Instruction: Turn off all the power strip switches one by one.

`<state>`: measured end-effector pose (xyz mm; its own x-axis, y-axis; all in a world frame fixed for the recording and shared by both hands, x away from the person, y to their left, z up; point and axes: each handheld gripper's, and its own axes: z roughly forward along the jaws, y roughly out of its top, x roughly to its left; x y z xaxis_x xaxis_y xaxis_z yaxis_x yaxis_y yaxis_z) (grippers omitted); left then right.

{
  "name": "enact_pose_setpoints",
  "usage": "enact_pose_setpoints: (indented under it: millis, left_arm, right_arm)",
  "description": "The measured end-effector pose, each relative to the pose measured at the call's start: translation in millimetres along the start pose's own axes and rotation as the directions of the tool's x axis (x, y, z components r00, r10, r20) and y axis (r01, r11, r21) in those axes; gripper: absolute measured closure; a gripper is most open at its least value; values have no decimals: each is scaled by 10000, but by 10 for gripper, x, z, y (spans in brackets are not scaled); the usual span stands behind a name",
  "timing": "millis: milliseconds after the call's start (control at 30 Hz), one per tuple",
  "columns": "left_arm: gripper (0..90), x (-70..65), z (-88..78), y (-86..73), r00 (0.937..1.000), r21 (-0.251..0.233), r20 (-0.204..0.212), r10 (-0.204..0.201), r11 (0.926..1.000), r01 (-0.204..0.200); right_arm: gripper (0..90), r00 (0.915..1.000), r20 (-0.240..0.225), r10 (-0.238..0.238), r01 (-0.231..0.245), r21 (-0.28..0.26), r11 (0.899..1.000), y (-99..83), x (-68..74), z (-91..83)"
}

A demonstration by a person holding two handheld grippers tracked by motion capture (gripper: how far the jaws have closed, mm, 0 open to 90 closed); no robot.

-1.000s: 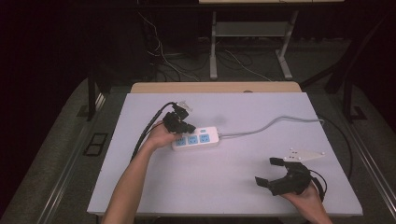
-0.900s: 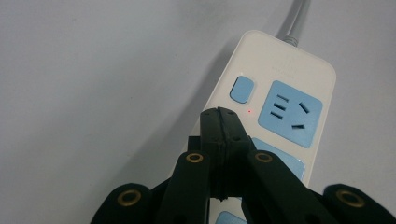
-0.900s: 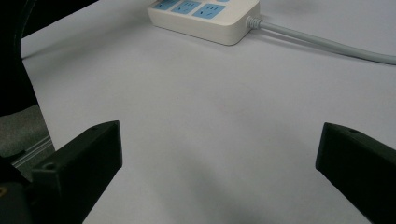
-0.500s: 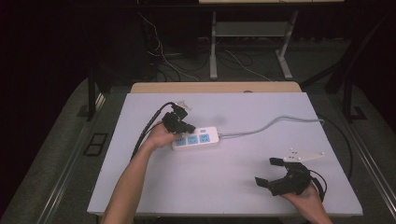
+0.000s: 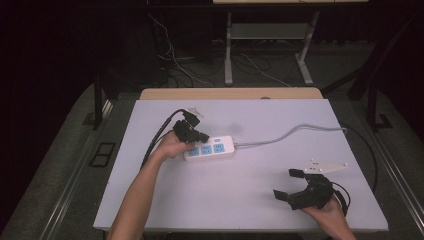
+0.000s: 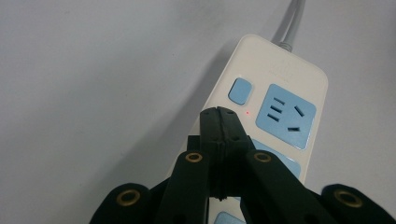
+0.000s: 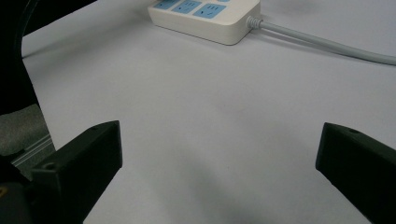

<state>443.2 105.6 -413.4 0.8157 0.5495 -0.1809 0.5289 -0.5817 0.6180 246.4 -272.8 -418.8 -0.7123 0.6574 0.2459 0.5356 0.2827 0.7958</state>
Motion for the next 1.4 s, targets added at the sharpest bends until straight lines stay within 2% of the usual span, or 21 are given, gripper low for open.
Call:
enact_pose_setpoints:
  millis: [333, 600, 900, 1100, 1133, 1167, 1200, 1267, 1400]
  left_arm:
    - [896, 10, 9, -4, 9998, 42, 42, -209, 9998, 209]
    - [895, -7, 5, -9, 9999, -5, -68, -133, 9999, 133]
    - [893, -12, -6, 8, 10000, 218, -36, -52, 9997, 52]
    - [892, -38, -17, 17, 9998, 377, -167, 59, 9993, -52]
    - [892, -39, -31, 22, 10000, 172, -61, -48, 9998, 49]
    - [891, -44, -45, 39, 9999, 218, -150, -42, 9998, 45]
    - [891, -62, -40, 53, 9992, 458, -326, 218, 9987, -203]
    - [891, -86, -55, 86, 9986, 624, -331, 408, 9973, -387]
    - [891, -107, -93, 146, 9983, 504, -347, 458, 9978, -440]
  right_arm:
    - [4, 10000, 7, -14, 14, -22, 10000, 1, 1, -9]
    - [4, 10000, 31, -5, 5, -17, 10000, 0, -2, -7]
    - [4, 10000, 38, 16, -16, -1, 10000, 0, -8, 0]
    - [4, 10000, 43, 10, -10, -12, 10000, 1, -8, -1]
    - [4, 10000, 42, 10, -10, -14, 10000, 0, -7, -1]
    - [4, 10000, 39, 26, -26, -17, 10000, 1, -5, -3]
    - [4, 10000, 45, 29, -29, -22, 10000, 1, -6, -4]
    - [4, 10000, 44, 26, -26, -21, 10000, 2, -10, -1]
    - [4, 10000, 45, 46, -46, -37, 10000, 4, -11, -2]
